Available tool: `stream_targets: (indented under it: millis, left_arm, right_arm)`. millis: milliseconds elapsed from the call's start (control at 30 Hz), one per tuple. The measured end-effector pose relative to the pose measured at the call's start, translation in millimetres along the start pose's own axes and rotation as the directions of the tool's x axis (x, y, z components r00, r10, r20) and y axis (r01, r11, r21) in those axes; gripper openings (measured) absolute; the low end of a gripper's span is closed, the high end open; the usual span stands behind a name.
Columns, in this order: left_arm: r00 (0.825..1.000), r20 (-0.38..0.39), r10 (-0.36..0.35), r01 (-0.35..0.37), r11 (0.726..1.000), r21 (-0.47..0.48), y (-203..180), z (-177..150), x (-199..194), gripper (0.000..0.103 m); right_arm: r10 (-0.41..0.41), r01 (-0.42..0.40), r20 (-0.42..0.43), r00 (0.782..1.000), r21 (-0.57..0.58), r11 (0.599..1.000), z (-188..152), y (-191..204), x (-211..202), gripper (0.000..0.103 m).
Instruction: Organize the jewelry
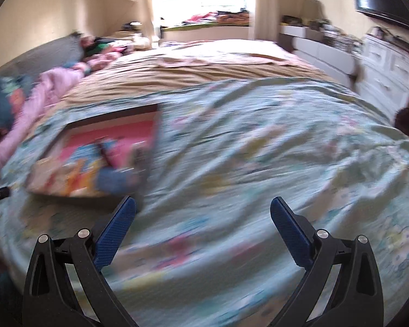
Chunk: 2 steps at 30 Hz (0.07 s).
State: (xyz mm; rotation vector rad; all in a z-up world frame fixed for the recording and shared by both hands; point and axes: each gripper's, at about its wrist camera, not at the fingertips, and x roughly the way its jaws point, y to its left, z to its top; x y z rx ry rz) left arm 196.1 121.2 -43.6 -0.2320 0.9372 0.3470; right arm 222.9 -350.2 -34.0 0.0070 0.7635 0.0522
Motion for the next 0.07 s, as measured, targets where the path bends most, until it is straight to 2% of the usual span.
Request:
stream_targets:
  millis: [67]
  left_arm:
    - [0.995, -0.025, 0.098, -0.099, 0.995, -0.033, 26, 26, 34, 0.094]
  right_arm:
    - [-0.119, 0.119, -0.006, 0.993, 0.038, 0.992, 15, -37, 23, 0.098]
